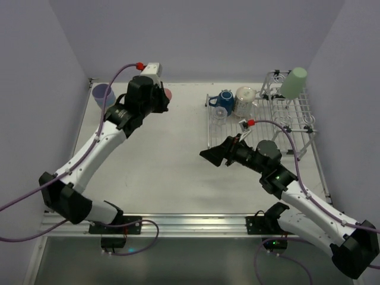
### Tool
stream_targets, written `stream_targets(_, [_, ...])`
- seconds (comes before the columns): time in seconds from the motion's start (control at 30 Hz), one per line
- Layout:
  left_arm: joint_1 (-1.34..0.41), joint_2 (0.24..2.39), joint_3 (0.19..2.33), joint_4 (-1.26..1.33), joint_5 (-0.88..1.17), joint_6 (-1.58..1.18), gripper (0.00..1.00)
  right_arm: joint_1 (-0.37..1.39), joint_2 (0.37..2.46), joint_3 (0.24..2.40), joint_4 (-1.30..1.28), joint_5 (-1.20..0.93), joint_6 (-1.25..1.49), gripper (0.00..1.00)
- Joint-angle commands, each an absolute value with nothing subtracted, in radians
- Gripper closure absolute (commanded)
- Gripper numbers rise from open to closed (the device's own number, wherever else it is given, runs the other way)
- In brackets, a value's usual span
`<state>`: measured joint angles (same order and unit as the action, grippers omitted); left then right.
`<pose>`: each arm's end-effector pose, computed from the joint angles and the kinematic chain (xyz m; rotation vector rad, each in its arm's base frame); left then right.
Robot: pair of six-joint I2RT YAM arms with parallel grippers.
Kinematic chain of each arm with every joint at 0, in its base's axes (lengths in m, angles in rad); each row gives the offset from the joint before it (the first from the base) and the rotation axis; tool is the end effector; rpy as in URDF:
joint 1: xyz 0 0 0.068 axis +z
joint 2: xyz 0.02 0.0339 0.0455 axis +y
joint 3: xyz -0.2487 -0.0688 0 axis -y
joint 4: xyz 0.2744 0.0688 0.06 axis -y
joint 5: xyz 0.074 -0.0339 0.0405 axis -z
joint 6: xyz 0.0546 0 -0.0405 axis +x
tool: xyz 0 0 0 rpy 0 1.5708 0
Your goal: Unload the cups from the dish rack
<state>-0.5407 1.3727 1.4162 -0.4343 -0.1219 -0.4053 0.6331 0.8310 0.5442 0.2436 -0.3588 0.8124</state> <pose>0.3130 -0.1802 0.3804 0.0535 1.9917 -0.4991 0.1963 0.1678 0.2717 -0.1483 1.7974 1.3673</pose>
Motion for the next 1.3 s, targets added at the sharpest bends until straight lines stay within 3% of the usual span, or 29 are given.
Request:
stream_targets(0.0, [-0.394,1.512,1.508,-0.704,-0.118,-0.285,1.0,0.658,0.798,0.586,0.14,-0.302,0.695,0.01])
stream_targets(0.33, [-0.256,1.963,1.801,-0.883,-0.14,-0.196,1.0,0.673,0.712,0.594,0.04,-0.278,0.603,0.01])
stream_targets(0.8, [-0.203,2.203,2.022,-0.997,-0.091,-0.141,0.99,0.684,0.765,0.584,0.066,-0.31,0.6,0.01])
stream_targets(1.0, [-0.192,2.233,2.034,-0.994,-0.08,-0.135,0.82,0.686,0.784,0.597,0.064,-0.31,0.598,0.01])
stream_targets(1.27, [-0.192,2.215,2.065,-0.985,-0.103,-0.143,0.46,0.692,0.802,0.611,0.058,-0.308,0.597,0.01])
